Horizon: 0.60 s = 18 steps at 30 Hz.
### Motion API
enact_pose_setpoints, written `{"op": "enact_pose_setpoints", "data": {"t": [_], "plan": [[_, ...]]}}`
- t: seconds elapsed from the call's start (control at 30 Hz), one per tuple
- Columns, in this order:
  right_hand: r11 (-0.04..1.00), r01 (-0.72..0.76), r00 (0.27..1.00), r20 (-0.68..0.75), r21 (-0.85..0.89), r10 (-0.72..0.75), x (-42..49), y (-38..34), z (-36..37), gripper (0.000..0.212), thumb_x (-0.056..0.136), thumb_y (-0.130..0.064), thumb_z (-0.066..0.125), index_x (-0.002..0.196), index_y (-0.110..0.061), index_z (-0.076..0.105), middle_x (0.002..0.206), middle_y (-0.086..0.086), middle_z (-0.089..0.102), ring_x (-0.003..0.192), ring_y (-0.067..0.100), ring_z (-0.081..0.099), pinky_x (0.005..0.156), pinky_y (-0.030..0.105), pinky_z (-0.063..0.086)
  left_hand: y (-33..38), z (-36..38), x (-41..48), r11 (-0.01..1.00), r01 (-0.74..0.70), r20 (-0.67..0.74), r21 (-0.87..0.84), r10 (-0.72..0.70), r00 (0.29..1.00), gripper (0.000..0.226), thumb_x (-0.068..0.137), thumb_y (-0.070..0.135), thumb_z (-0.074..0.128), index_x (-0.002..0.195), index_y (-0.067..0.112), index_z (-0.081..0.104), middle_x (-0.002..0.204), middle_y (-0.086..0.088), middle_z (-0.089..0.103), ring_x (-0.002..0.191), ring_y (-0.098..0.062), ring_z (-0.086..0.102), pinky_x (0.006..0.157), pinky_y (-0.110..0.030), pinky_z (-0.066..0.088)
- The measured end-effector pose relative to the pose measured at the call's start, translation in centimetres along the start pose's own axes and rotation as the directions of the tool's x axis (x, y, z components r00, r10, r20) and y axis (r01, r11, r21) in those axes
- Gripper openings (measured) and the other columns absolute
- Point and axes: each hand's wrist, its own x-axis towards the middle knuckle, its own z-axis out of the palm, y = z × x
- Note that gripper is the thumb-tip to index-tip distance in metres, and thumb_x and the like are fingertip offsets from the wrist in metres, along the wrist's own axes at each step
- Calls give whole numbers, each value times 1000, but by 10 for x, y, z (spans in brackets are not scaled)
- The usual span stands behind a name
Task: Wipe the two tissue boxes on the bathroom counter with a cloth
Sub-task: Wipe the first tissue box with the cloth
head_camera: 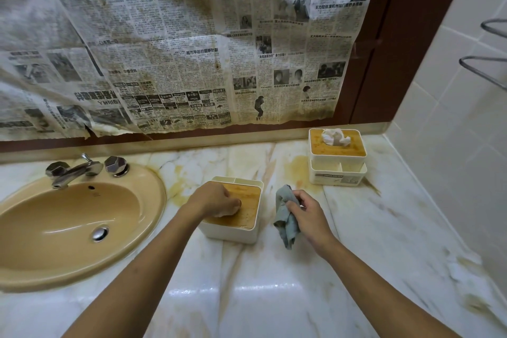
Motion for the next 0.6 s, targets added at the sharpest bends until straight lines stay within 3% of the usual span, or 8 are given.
{"op": "enact_pose_setpoints", "data": {"t": [0.13, 0.23, 0.3, 0.4, 0.47, 0.6], "plan": [[1000, 6, 1000, 7, -11, -6, 1, -1, 2, 19, 98, -9, 53, 107, -20, 66, 99, 0, 70, 88, 14, 65, 76, 24, 52, 6, -2, -2, 994, -96, -159, 49, 103, 982, 44, 86, 34, 63, 55, 4, 61, 52, -5, 47, 58, -21, 51, 49, -28, 34], [1000, 8, 1000, 10, -11, -7, 2, -4, 3, 18, 98, -10, 53, 107, -20, 65, 100, -1, 69, 89, 13, 65, 77, 26, 53, 15, 8, -3, 995, -97, -233, 38, 103, 967, 37, 91, 37, 59, 67, 10, 61, 67, -5, 61, 70, -22, 58, 60, -30, 43], [1000, 12, 1000, 4, -15, -12, 2, -6, 3, 18, 98, -10, 53, 108, -19, 65, 99, -1, 69, 88, 12, 65, 78, 27, 53, 17, 19, -2, 998, -37, -216, 58, 49, 975, 35, 91, 38, 55, 73, 9, 61, 75, -8, 66, 78, -26, 62, 62, -31, 46], [1000, 9, 1000, -5, -15, -9, 4, -7, 2, 17, 98, -10, 53, 108, -19, 65, 99, -2, 69, 88, 12, 65, 79, 28, 54, 15, 30, 0, 999, 43, -162, 5, -42, 986, 42, 91, 42, 53, 61, 13, 51, 65, -3, 59, 71, -25, 61, 55, -30, 38], [1000, 8, 1000, 1, -20, -8, 4, -6, 0, 17, 99, -11, 53, 108, -19, 65, 100, -1, 69, 91, 15, 66, 79, 29, 55, 14, 33, 4, 994, 79, -85, -78, -86, 993, 45, 89, 49, 57, 63, 12, 57, 70, -6, 66, 75, -27, 65, 60, -33, 47], [1000, -15, 1000, 9, -26, 15, 2, -3, 0, 17, 99, -14, 53, 110, -21, 64, 102, 1, 69, 94, 17, 67, 80, 31, 56, 14, 30, 7, 971, 87, 30, -221, -83, 996, 28, 93, 37, 61, 81, 12, 66, 78, -7, 66, 70, -23, 62, 75, -34, 55]]}}
